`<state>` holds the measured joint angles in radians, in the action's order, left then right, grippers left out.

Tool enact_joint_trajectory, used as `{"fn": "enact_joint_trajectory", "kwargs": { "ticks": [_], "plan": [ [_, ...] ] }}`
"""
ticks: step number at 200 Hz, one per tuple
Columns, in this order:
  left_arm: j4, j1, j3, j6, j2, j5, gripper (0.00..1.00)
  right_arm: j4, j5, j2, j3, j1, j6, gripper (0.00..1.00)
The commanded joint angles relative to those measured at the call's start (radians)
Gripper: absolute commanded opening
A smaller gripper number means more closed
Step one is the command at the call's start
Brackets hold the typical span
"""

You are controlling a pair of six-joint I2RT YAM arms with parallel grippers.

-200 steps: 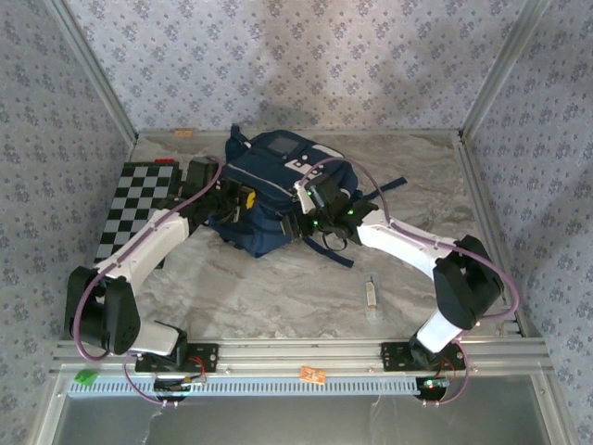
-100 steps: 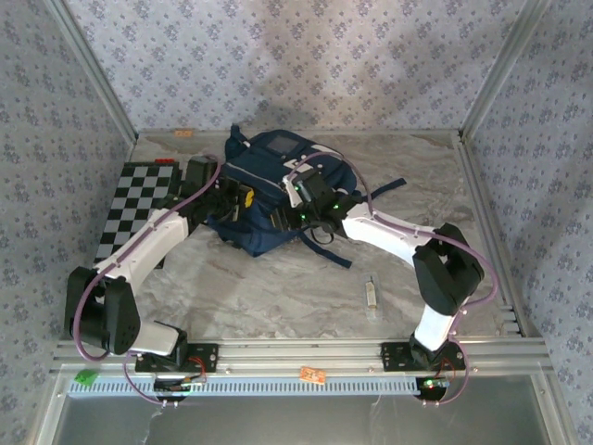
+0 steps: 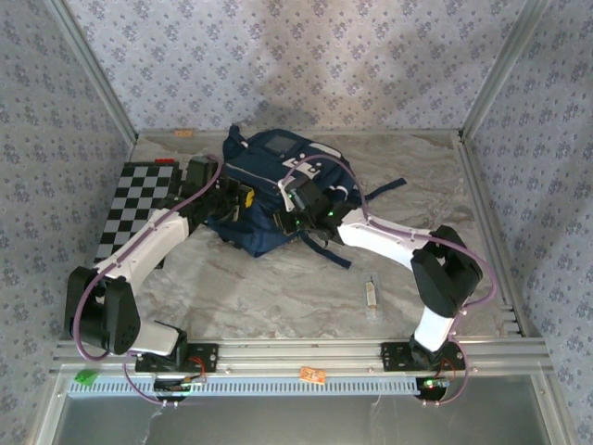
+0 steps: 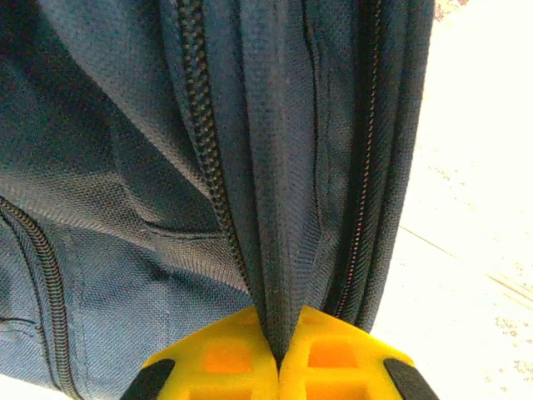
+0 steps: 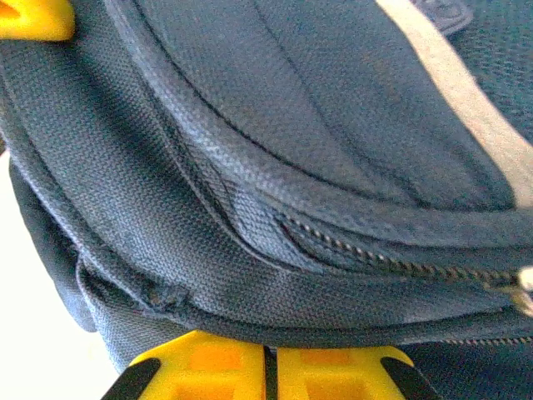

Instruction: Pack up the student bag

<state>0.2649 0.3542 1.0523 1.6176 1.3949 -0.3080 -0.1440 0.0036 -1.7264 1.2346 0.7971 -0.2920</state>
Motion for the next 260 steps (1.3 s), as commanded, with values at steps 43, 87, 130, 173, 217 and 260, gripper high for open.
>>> {"fn": "enact_joint_trajectory", "kwargs": {
  "ticks": [43,87,130,173,217,260],
  "plan": [
    [-0.044,-0.063,-0.017,0.012,-0.102,-0.059,0.00,-0.011,0.166,0.075,-0.081,-0.105,-0.060,0.03],
    [-0.039,-0.112,-0.032,-0.026,-0.099,-0.122,0.00,-0.047,0.171,0.111,-0.107,-0.137,-0.025,0.01],
    [0.023,-0.162,0.003,-0.138,-0.082,-0.187,0.00,-0.038,0.166,0.119,-0.128,-0.156,0.003,0.00],
    [0.026,-0.182,-0.012,-0.189,-0.080,-0.223,0.00,-0.006,0.049,0.040,-0.093,-0.171,0.022,0.00],
    [0.041,-0.181,0.008,-0.206,-0.071,-0.217,0.00,0.004,-0.029,0.021,-0.051,-0.079,0.070,0.21],
    [0.053,-0.176,0.015,-0.214,-0.066,-0.212,0.00,-0.083,-0.052,-0.084,0.092,-0.102,0.059,0.37]
  ]
}}
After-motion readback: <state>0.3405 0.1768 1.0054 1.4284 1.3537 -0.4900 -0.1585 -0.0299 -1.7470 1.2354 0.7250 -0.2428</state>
